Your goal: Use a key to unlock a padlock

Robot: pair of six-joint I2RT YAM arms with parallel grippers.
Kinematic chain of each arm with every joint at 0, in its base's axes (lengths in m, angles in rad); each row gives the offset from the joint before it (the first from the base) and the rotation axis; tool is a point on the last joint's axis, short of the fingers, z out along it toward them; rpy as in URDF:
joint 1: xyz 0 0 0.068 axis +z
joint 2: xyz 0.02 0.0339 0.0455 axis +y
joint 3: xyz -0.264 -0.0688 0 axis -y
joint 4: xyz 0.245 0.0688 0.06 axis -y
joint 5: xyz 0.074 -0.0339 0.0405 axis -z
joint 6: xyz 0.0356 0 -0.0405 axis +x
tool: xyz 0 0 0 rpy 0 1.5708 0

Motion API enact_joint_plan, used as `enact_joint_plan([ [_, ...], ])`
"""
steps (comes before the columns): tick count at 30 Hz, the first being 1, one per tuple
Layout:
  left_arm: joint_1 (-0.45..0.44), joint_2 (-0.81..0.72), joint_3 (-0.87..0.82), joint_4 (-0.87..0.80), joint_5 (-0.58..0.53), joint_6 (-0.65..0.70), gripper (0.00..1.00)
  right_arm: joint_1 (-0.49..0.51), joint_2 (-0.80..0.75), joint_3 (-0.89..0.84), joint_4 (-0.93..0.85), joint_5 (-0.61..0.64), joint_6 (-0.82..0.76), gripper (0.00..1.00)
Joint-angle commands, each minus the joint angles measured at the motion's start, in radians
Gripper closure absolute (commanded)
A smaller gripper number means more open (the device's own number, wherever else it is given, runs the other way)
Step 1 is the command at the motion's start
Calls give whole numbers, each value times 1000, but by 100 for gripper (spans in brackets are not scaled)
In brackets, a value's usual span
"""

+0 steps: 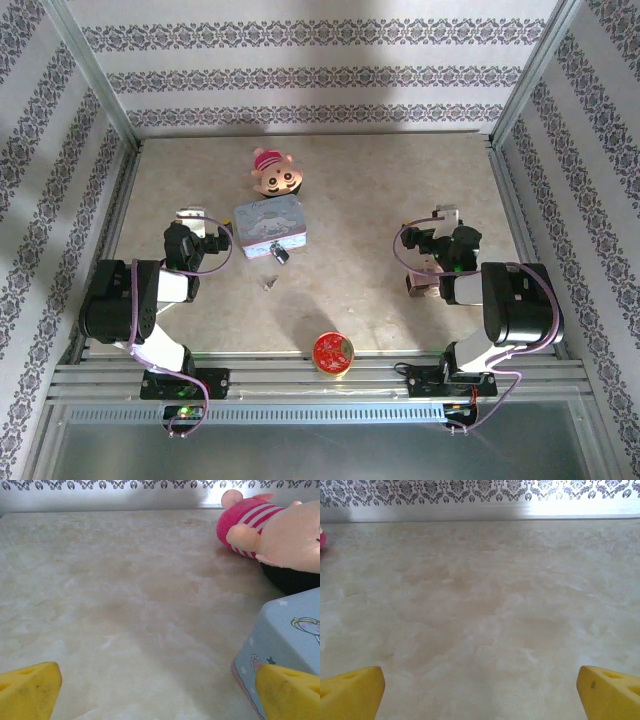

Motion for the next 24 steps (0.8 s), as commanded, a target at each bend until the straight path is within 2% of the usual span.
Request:
enact_joint_plan([
  [1,-9,-2,10,-18,9,4,1,12,-10,12,9,-18,-6,2],
  [24,-9,-2,8,-18,24,9,1,12,-10,12,10,-18,-7,2],
])
